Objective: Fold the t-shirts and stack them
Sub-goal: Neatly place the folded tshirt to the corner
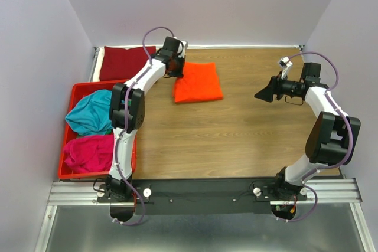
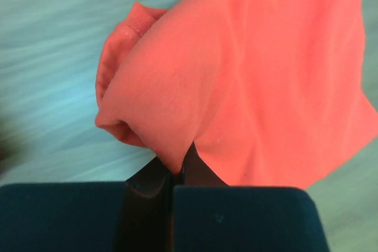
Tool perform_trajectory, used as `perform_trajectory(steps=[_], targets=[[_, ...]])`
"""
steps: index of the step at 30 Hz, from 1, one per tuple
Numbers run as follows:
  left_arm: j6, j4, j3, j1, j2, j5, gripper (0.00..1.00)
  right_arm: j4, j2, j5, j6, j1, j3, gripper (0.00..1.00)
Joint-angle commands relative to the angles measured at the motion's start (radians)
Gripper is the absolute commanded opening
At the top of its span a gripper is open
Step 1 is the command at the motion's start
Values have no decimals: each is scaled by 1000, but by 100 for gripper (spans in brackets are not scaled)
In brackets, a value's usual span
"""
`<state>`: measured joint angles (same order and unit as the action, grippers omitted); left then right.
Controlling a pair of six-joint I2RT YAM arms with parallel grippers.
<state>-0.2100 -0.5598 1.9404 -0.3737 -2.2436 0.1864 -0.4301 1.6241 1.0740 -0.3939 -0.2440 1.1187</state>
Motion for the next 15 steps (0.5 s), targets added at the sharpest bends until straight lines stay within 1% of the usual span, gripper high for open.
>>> perform_trajectory(steps=[1,7,11,13,15], targets=[[119,-54,-38,21,50,-313,0,-30,-10,44,-14,-5,-8,78],[195,-28,-41,22,62,-569,0,-42,-7,47,-26,-6,-7,77],[204,-8,-40,24,85,-646,0,-50,-7,52,-36,-6,-5,77],[253,17,-43,25,105,-659,0,-55,-4,56,-37,-5,-3,77],[271,31,-43,27,117,-689,0,-61,-3,58,-45,-6,-3,77]])
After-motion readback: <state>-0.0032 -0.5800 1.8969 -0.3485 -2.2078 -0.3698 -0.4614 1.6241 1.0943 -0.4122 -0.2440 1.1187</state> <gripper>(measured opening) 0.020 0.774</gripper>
